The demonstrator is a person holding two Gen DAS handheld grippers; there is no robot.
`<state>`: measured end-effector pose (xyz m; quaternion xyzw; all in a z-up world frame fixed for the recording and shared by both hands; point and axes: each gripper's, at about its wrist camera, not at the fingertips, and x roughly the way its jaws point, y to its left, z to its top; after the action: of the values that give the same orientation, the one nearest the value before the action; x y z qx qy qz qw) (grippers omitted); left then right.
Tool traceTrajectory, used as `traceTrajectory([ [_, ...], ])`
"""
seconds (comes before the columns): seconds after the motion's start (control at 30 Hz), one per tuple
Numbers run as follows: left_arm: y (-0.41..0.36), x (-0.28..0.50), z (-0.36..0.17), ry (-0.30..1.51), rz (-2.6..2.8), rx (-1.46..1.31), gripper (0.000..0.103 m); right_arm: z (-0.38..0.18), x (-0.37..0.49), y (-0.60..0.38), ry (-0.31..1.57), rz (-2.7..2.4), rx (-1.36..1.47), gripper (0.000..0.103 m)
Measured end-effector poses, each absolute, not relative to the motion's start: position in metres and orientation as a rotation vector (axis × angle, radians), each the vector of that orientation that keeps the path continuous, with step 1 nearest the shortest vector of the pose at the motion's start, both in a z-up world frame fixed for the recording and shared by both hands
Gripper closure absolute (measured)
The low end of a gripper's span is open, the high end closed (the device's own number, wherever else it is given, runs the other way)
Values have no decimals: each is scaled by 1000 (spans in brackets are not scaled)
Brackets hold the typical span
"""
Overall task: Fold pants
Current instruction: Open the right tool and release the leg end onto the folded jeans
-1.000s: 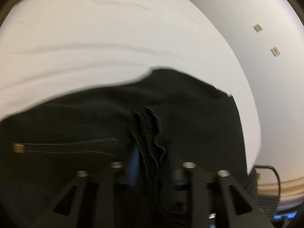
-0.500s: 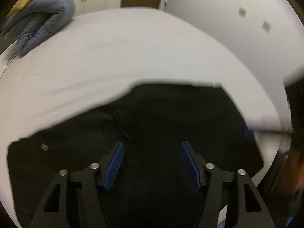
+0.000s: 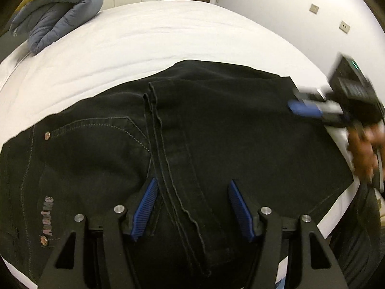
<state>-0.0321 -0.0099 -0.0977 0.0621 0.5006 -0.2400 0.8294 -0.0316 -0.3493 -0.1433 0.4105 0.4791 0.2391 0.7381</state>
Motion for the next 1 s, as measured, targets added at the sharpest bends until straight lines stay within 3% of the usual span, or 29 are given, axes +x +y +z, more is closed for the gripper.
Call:
traceTrajectory([
  [0.27,-7,-23,-97,1058,-506,117,37,-137,-137,-319,1074,529,808,70],
  [0.43,-10,-25,-104,1056,-483,128,36,-123,-149,-280,1130,505,725,70],
  [0.57,-10,-24,-102,1056,-481,119,36,-96,-140,-247,1167,508,580,70],
  [0.73,-9,-23,-101,1051,-480,111,36,-58,-121,-256,1044,492,639,69],
  [0.9,-9,-22,-100,1053,-486,103,36,-63,-74,-246,1054,461,676,69],
  [1.0,-8,-21,-100,1053,-488,99,36,-91,-43,-230,1164,380,679,69],
])
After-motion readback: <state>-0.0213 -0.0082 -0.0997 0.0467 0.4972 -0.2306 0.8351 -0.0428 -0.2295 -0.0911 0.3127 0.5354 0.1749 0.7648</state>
